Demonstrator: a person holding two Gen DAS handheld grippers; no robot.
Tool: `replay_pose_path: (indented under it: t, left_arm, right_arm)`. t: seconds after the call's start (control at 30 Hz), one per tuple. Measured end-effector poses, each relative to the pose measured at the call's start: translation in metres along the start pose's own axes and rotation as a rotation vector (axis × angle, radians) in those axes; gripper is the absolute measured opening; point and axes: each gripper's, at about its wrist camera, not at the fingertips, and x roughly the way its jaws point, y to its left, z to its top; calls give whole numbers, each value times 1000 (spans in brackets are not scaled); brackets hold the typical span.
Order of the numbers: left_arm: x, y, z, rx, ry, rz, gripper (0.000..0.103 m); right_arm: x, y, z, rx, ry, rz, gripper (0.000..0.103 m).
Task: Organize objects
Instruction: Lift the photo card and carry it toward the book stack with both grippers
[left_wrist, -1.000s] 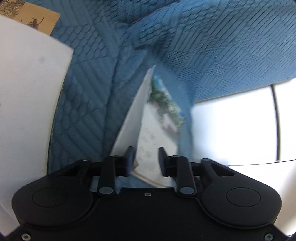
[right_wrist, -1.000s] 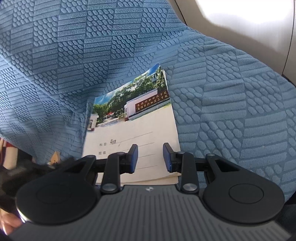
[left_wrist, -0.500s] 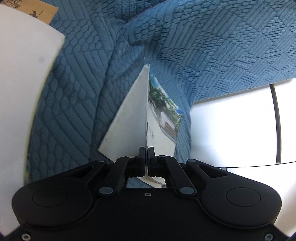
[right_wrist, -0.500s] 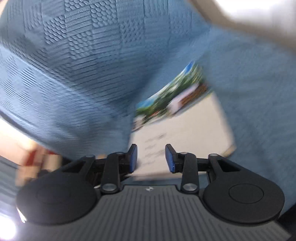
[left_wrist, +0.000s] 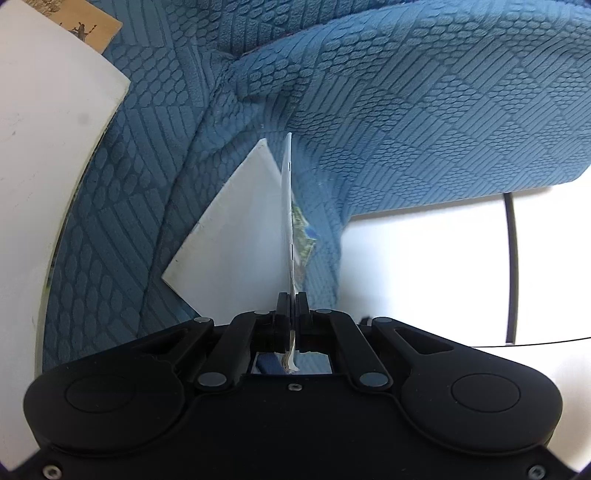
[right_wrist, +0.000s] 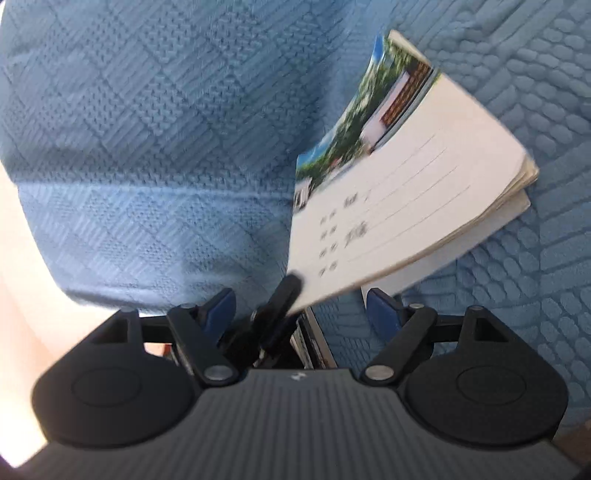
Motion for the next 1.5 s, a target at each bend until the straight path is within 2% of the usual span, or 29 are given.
replay_pose_path:
  t: [0.2, 0.3, 0.4, 0.5, 0.53, 0.67, 0.77, 0.87, 1.17, 1.5]
  left_arm:
    - [-9, -1, -2, -8, -3, -25, 1]
    - [-12, 0, -3, -7, -2, -28, 1]
    - [-15, 0, -3, -4, -4, -26, 1]
    - [-18, 1, -4, -1, -7, -25, 2]
    - [-19, 0, -5, 2, -9, -23, 2]
    - [-23, -1, -8, 20, -11, -10, 2]
    - [-26, -4, -12, 47, -12, 9, 3]
    - [-29, -12, -19, 114, -7, 74, 3]
    - [-52, -29, -43, 159, -4, 82, 4]
    - [-109, -72, -46, 214, -59, 60, 4]
  right_arm:
    - [-2, -4, 7, 41, -60, 14, 80]
    - [-8, -4, 11, 30, -96, -15, 78]
    - [-15, -5, 14, 15, -134, -58, 66]
    - [-22, -6, 17, -2, -169, -110, 46]
    - [-24, -6, 17, -9, -185, -127, 36]
    - [-29, -7, 17, -33, -213, -174, 16]
    - [-33, -1, 15, -73, -219, -185, 11]
    - [-35, 13, 11, -167, -219, -230, 10]
    - [-62, 45, -5, -297, -200, -271, 10]
    - [-72, 111, -23, -414, -164, -253, 10]
